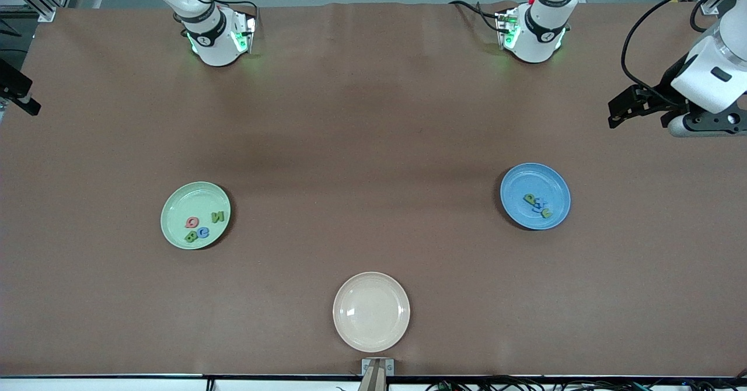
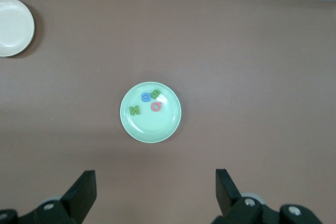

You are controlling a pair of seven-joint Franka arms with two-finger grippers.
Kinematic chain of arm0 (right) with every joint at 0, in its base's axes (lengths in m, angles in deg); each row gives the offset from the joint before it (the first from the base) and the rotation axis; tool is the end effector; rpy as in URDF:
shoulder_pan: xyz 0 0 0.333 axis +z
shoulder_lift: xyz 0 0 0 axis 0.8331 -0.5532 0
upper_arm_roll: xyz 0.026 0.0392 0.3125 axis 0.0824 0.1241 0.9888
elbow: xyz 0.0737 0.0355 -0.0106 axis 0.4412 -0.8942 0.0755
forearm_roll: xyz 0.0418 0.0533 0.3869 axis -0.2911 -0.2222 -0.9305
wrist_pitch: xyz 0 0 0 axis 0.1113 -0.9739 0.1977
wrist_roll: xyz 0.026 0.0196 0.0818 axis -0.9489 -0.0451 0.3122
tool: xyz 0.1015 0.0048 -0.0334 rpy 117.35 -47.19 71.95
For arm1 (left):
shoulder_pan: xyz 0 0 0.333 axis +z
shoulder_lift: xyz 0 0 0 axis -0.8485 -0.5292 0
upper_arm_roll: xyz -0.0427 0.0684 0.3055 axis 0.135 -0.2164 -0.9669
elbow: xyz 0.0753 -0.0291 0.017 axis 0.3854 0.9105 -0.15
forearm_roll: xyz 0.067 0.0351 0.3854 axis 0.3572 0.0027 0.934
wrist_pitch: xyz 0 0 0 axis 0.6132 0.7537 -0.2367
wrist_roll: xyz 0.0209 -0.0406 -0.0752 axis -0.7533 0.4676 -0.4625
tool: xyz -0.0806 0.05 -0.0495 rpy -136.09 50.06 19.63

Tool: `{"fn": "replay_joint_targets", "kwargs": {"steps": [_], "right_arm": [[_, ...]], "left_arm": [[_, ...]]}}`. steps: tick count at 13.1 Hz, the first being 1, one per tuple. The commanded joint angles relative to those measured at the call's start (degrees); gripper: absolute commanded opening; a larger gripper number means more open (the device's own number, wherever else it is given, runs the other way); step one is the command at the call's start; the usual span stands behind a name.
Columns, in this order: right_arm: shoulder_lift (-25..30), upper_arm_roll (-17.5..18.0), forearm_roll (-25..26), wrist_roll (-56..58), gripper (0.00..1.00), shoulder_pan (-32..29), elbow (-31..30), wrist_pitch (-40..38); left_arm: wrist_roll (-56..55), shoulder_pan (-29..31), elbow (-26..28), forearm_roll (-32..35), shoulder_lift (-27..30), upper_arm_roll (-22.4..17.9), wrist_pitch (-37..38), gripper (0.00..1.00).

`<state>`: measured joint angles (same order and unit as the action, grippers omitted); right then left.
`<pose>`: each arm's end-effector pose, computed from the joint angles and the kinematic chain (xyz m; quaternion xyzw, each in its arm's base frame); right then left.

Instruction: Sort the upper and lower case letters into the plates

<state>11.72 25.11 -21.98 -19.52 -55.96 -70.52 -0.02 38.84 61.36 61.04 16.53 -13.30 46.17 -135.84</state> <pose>0.5328 -0.0449 0.7019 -0.9967 -0.0272 -0.0768 0.0045 0.5424 -0.0667 0.6204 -1.0000 0.0004 0.0044 0.0017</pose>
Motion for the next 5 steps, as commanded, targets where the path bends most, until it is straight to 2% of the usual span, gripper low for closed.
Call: {"fn": "replay_joint_targets", "kwargs": {"steps": [1,5], "right_arm": [[1.4,0.7,0.9,0.9,1.0,-0.9,-1.2,0.6],[1.6,0.7,2.6,0.5,1.0,-0.9,-1.2,0.0]], "left_arm": [[-0.2,0.2,-0.9,0.2,0.0,0.1,-0.1,1.0],[-0.1,0.2,-1.3,0.6,0.2,0.0,0.3,1.0]]}}
